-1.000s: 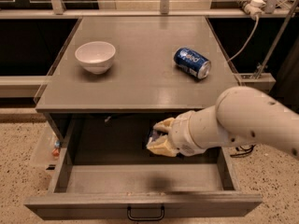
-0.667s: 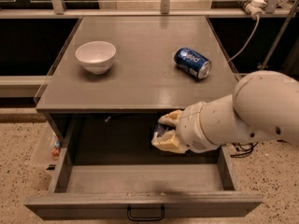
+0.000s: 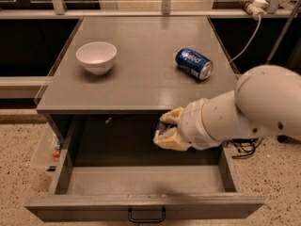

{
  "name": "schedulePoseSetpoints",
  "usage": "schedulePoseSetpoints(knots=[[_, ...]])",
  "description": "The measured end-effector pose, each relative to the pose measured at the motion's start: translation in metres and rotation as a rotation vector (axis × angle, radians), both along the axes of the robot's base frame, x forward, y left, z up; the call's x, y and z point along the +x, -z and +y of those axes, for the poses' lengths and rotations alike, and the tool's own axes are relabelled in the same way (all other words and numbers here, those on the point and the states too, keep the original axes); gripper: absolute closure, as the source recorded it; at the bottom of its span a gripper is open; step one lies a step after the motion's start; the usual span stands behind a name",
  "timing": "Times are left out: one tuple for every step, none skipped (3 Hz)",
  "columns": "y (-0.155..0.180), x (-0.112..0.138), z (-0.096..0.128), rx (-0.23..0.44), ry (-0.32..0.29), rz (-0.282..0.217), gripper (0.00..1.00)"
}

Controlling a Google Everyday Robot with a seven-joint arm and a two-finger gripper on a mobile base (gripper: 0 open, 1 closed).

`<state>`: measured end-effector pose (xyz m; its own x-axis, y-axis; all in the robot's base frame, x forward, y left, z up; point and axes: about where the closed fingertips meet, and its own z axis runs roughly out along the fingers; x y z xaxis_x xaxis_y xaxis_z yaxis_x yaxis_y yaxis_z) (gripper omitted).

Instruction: Pick rxbar blueberry from top drawer and place on counter

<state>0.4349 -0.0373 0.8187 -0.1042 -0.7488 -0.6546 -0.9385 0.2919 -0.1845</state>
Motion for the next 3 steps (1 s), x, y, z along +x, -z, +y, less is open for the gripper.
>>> schedulePoseSetpoints(knots=[[-0.039,0.036,-0.003,-0.062,-0.049,-0.040,1.00],[-0.080,0.082,0.002,-0.114,-0.094,-0.090,1.00],[-0.087,0.129,0.030,-0.090,-0.184,-0.103,1.00]])
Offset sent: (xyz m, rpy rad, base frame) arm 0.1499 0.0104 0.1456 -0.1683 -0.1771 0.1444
